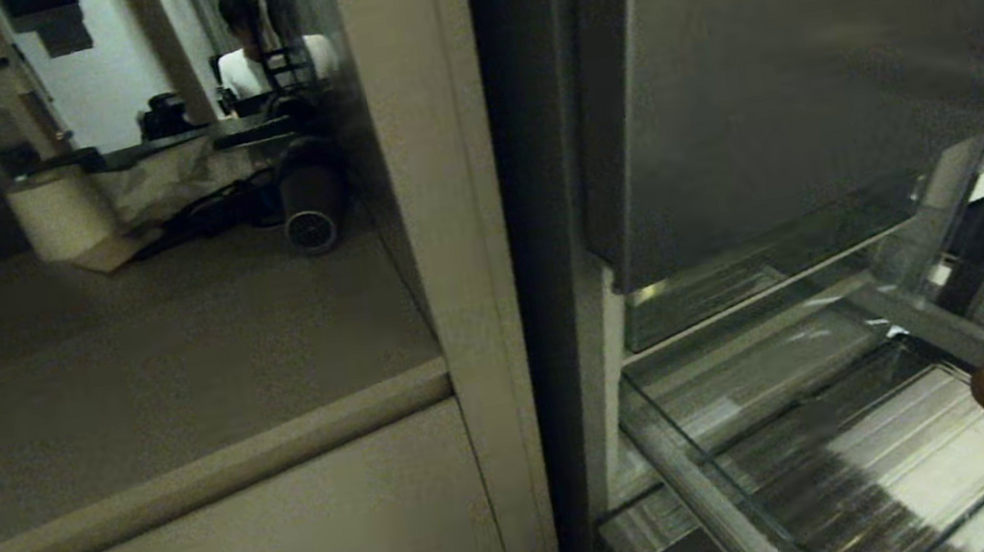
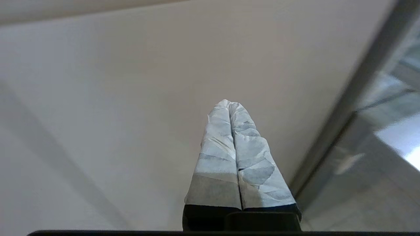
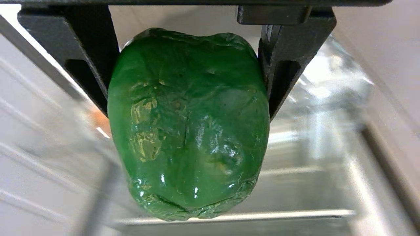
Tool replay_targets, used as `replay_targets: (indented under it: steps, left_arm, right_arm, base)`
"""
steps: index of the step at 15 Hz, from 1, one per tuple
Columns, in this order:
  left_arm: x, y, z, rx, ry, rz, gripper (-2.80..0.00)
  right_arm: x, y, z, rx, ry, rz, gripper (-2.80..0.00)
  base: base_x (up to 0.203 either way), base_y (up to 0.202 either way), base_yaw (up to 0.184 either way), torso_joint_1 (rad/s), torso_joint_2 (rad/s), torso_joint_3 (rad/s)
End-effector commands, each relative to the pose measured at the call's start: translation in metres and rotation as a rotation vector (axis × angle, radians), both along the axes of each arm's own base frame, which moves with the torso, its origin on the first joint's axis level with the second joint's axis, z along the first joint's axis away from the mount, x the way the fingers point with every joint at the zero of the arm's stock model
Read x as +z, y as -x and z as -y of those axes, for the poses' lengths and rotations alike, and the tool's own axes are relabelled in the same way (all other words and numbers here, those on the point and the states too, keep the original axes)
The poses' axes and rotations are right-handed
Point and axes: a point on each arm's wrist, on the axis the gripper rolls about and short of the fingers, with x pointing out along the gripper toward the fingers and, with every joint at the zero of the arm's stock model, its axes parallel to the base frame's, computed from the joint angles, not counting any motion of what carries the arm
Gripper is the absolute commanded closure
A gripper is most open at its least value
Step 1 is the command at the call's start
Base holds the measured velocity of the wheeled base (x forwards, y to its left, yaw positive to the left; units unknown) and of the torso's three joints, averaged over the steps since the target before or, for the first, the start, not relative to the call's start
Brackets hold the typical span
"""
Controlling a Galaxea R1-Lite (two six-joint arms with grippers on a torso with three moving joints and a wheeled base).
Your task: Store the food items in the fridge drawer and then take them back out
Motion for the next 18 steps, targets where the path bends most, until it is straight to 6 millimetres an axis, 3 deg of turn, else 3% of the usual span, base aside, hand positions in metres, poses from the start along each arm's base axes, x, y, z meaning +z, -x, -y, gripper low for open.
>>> replay_targets:
  steps: [1, 6, 11, 14, 18]
  left_arm:
    - [0.000, 0.000, 0.000, 0.000, 0.000, -0.001, 0.00]
    - [0.000, 0.000, 0.000, -0.001, 0.000, -0.001, 0.00]
    - [0.000, 0.000, 0.000, 0.000, 0.000, -0.001, 0.00]
    - [0.000, 0.000, 0.000, 0.000, 0.000, -0.001, 0.00]
    - [0.000, 0.000, 0.000, 0.001, 0.000, -0.001, 0.00]
  right_arm:
    - [-0.008, -0.002, 0.000, 0.001, 0.000, -0.030, 0.00]
    - [-0.008, -0.002, 0.000, 0.006, 0.017, -0.029, 0.00]
    - [-0.008, -0.002, 0.000, 0.005, 0.003, -0.029, 0.00]
    - [-0.006, -0.002, 0.000, 0.004, 0.085, -0.019, 0.00]
    - [0.041, -0.003, -0.002, 0.098, 0.050, -0.015, 0.00]
  base:
    - [0.007, -0.010, 0.177, -0.002, 0.00, 0.005]
    - [-0.001, -0.008, 0.134, 0.002, 0.00, 0.001]
    - [0.000, 0.000, 0.000, 0.000, 0.00, 0.000]
    - [0.000, 0.000, 0.000, 0.000, 0.00, 0.000]
    - [0.000, 0.000, 0.000, 0.000, 0.00, 0.000]
